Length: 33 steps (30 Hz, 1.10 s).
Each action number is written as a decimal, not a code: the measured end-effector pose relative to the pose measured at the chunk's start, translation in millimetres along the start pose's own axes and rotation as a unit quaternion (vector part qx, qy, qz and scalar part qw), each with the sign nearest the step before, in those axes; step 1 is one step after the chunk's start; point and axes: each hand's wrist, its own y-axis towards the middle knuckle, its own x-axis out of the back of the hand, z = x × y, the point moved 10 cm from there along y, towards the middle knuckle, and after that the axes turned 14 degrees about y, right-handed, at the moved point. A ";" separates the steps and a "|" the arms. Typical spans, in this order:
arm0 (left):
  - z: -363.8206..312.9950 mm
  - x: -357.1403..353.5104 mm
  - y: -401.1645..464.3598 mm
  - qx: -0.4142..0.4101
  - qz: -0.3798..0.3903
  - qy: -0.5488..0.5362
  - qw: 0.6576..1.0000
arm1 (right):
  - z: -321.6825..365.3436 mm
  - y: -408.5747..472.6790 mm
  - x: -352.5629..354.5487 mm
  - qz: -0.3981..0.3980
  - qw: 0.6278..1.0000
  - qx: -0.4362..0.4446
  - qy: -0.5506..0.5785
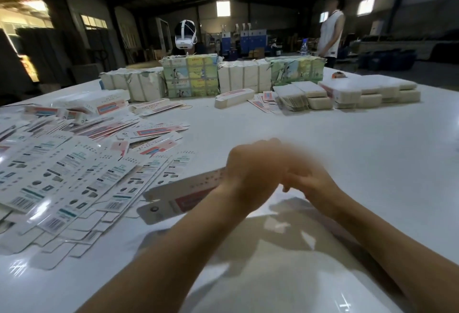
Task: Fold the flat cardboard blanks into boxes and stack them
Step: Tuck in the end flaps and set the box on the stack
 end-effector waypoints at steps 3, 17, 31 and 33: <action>-6.7 -23.8 2.5 0.042 0.071 -0.109 0.991 | -6.5 -1.6 3.3 -0.001 0.993 -0.043 0.106; 26.9 -92.0 -42.7 0.052 0.268 0.003 0.962 | -37.7 2.7 39.5 -0.130 0.958 -0.140 0.214; 28.1 -70.1 -43.1 0.079 0.185 -0.050 0.978 | -45.4 -1.0 19.7 -0.033 0.935 -0.193 0.296; 25.5 -69.5 -42.5 0.074 0.188 -0.050 0.978 | -46.6 -3.4 18.4 -0.039 0.936 -0.196 0.291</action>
